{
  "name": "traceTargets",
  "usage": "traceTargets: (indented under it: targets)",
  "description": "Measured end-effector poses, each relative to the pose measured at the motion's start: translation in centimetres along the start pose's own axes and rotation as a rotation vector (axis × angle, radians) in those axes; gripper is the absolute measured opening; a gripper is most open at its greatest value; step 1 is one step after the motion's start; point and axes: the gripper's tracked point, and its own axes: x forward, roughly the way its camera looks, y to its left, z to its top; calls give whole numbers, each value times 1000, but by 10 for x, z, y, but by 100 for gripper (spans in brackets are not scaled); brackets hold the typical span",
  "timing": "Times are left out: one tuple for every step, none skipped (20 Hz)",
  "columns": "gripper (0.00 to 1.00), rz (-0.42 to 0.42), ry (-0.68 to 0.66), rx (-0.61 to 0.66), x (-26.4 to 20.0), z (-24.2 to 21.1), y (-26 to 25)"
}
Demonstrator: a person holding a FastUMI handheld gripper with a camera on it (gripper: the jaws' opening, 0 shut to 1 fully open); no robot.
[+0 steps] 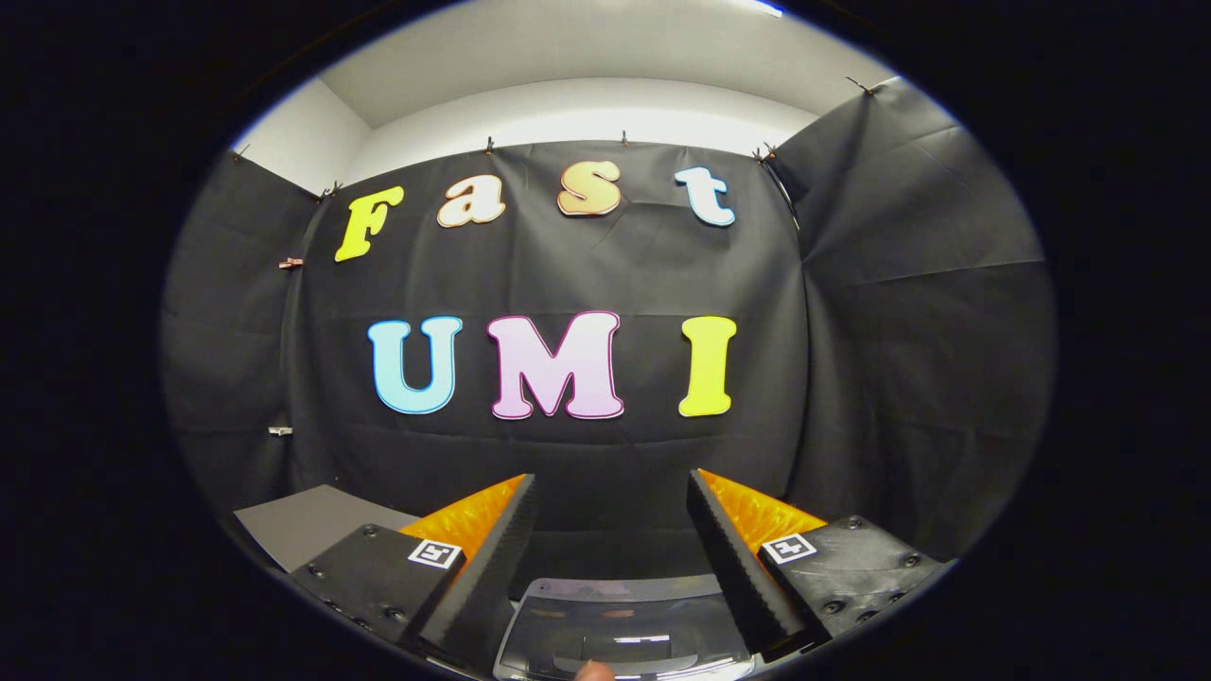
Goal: Put the clothes into the washing machine and then close the washing machine lid.
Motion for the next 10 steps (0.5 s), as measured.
traceTargets:
  targets:
    - [99, 2, -3, 2, 0, 1, 0]
    - [99, 3, -4, 5, 2, 1, 1]
    - [99, 3, -3, 6, 1, 1, 1]
    - [99, 4, -3, 5, 1, 0, 1]
    - [99, 5, -2, 5, 2, 1, 3]
    - [99, 8, -3, 6, 2, 1, 5]
    - [99, 9, -3, 5, 2, 1, 6]
    - [99, 12, 1, 3, 3, -1, 7]
    - [99, 11, 2, -1, 3, -2, 8]
    - [99, 11, 6, -5, 2, -2, 8]
